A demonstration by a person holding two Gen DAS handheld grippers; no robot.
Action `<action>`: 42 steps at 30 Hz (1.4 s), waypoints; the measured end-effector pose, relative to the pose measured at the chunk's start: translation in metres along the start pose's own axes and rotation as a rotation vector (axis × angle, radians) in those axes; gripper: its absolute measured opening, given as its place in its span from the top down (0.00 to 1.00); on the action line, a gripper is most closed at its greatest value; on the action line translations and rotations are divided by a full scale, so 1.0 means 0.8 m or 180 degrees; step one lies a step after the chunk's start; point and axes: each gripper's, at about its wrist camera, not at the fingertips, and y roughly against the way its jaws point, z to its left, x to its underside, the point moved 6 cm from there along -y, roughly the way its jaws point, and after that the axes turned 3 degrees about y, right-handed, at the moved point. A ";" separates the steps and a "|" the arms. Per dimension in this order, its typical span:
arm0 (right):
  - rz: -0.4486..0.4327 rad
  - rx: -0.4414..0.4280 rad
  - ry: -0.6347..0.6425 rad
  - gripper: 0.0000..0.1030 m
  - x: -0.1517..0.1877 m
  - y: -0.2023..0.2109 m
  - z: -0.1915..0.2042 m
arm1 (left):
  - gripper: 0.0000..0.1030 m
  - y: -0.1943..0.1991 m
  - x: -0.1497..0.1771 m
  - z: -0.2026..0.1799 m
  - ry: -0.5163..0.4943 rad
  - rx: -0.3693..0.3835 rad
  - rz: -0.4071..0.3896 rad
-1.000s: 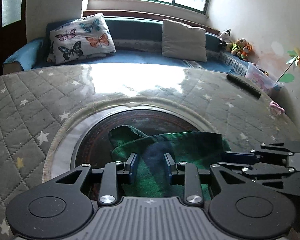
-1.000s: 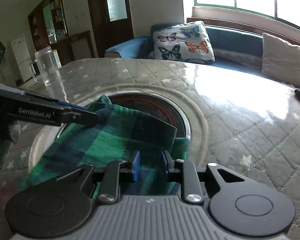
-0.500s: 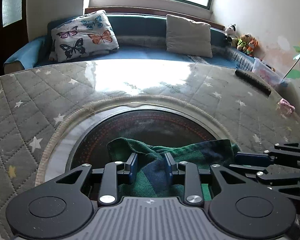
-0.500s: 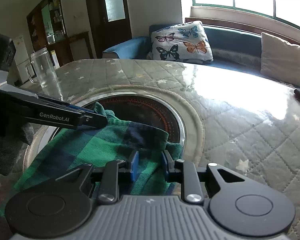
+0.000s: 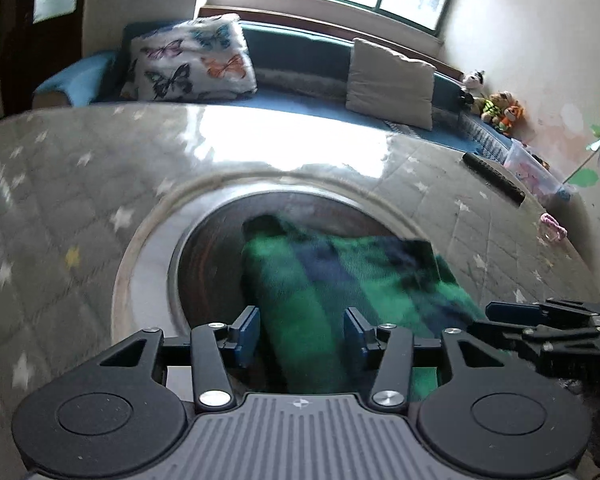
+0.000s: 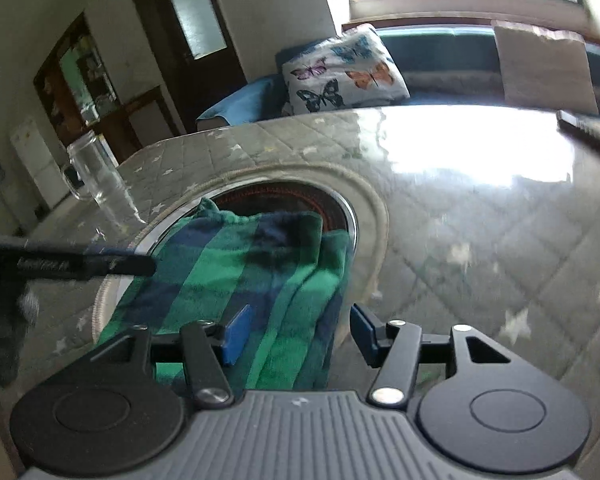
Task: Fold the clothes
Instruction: 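Grasp the shirt with the right gripper while the left gripper keeps holding it, then lift and carry the shirt with both grippers toward the glass mug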
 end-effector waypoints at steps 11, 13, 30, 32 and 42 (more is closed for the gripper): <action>0.0006 -0.0094 -0.0373 0.56 0.019 -0.011 0.000 | 0.51 0.012 0.036 0.004 0.0267 0.0165 0.0114; -0.0005 -0.0092 -0.0392 0.62 0.021 -0.011 0.002 | 0.54 0.011 0.038 0.002 0.0269 0.0195 0.0123; -0.0098 -0.0053 -0.0503 0.66 0.029 -0.008 0.004 | 0.58 0.000 0.042 -0.001 0.0260 0.0308 0.0191; -0.0089 -0.0050 -0.0493 0.67 0.029 -0.010 0.006 | 0.62 -0.001 0.042 -0.001 0.0266 0.0318 0.0191; -0.0031 -0.0185 -0.0709 0.85 0.024 -0.011 0.019 | 0.82 0.026 0.040 0.012 0.0378 0.0326 0.0071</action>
